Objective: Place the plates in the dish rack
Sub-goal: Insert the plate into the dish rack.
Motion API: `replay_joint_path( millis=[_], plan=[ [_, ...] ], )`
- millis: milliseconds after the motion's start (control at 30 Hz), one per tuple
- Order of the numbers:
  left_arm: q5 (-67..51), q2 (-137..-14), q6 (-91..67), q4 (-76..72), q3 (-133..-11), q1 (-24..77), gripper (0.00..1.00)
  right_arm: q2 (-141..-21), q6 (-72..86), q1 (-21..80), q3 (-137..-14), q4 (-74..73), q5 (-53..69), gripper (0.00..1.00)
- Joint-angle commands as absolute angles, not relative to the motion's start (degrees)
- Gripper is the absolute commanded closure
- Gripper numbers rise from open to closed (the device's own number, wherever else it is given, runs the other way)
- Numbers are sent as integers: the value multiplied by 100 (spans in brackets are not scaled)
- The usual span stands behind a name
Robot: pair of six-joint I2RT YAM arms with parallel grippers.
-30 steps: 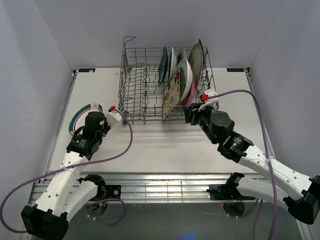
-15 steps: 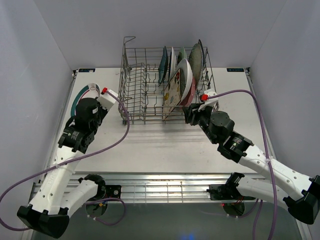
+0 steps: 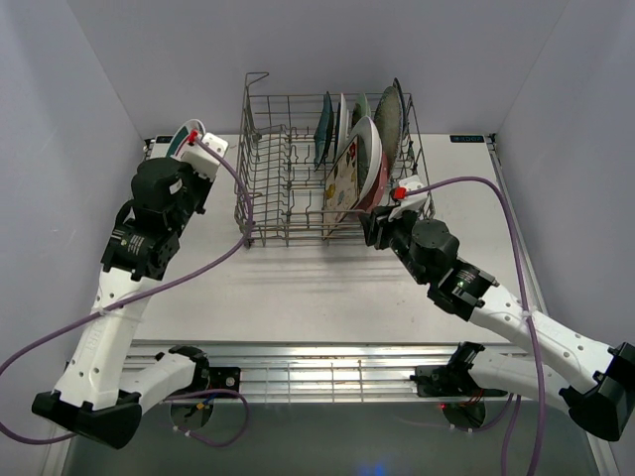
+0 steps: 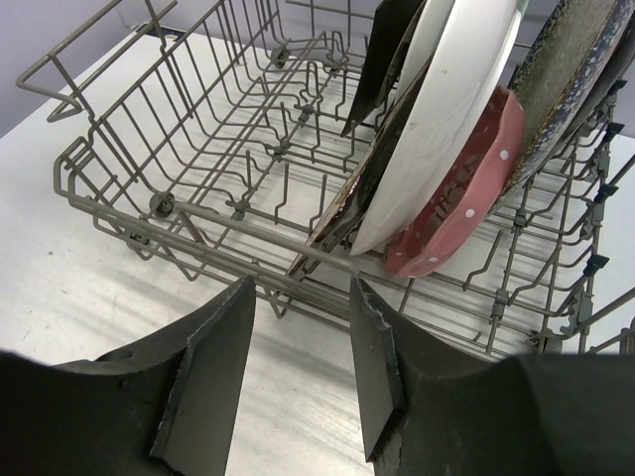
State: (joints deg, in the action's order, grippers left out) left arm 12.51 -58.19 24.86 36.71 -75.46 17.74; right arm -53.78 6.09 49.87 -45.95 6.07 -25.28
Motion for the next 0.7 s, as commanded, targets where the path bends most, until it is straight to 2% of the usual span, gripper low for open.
replay_joint_path(
  millis=[0,100,133,167,267,467,533,567,667],
  plan=[
    [756,-6010,2172,3217,-8059,1767,100,-5423,668,4966,-4834,756,-2470,51],
    [616,-6152,2110,3138,-8402,1767,100,-5405,650,4966,-4816,764,-2470,48],
    [572,-6239,2101,3120,-8550,1767,100,-5414,642,4966,-4816,756,-2487,44],
    [476,-6292,2083,3129,-8630,1767,100,-5431,642,4966,-4834,756,-2496,36],
    [256,-6407,2022,3059,-8797,1758,100,-5467,624,4966,-4860,782,-2470,23],
    [-403,-6591,1802,2927,-9035,1767,100,-5730,606,4966,-5159,677,-2364,3],
    [-675,-6670,1723,2874,-9079,1767,100,-5722,642,4966,-5133,712,-2434,0],
    [-755,-6714,1688,2865,-9123,1767,100,-5722,650,4966,-5159,695,-2426,8],
    [-1001,-6943,1582,2813,-9334,1767,100,-5669,659,4966,-5273,545,-2452,10]
  ],
)
